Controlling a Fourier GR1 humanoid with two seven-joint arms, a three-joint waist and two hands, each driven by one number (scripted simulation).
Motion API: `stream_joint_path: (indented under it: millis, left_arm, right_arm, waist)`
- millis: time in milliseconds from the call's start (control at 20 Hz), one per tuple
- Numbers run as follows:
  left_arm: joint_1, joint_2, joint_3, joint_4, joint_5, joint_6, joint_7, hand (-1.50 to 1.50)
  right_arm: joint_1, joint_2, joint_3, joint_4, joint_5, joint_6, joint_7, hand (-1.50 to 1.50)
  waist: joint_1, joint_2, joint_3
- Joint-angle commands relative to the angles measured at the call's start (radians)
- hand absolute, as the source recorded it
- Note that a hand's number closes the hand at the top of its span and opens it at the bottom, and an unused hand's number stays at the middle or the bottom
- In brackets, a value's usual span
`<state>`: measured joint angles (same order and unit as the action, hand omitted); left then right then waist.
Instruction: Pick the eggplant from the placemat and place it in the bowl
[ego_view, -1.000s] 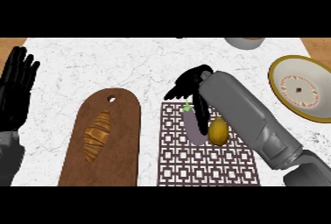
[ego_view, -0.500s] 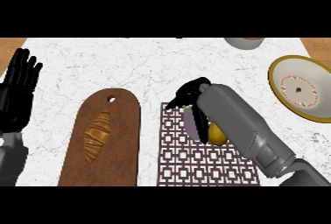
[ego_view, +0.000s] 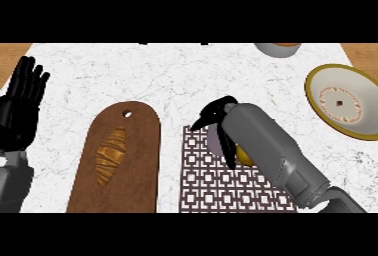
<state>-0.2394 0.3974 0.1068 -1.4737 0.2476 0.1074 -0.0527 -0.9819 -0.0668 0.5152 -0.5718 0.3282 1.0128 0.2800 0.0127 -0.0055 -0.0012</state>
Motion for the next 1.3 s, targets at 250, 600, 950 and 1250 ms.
stream_joint_path:
  millis: [250, 600, 950, 1250]
  left_arm:
    - [0.039, -0.014, 0.005, -0.073, -0.023, -0.005, 0.044, 0.0]
    - [0.007, 0.003, 0.054, -0.011, -0.022, -0.042, 0.024, 0.0]
    - [0.057, -0.003, 0.087, -0.013, -0.036, 0.029, 0.036, 0.0]
    - [0.076, 0.005, 0.126, -0.032, -0.021, 0.042, 0.025, 0.0]
  right_arm:
    - [0.071, -0.029, 0.015, -0.022, 0.12, -0.036, -0.151, 1.5]
    - [0.047, 0.007, -0.021, 0.025, 0.19, -0.121, -0.225, 1.5]
    - [0.136, -0.575, -0.098, -0.024, 0.267, -0.364, -0.361, 1.5]
    - [0.224, -0.892, -0.216, 0.025, 0.256, -0.584, -0.553, 1.5]
  waist:
    - [0.004, 0.008, 0.002]
    - [0.0, 0.009, 0.001]
    - [-0.173, -0.018, 0.01]
    - [-0.187, -0.001, 0.022]
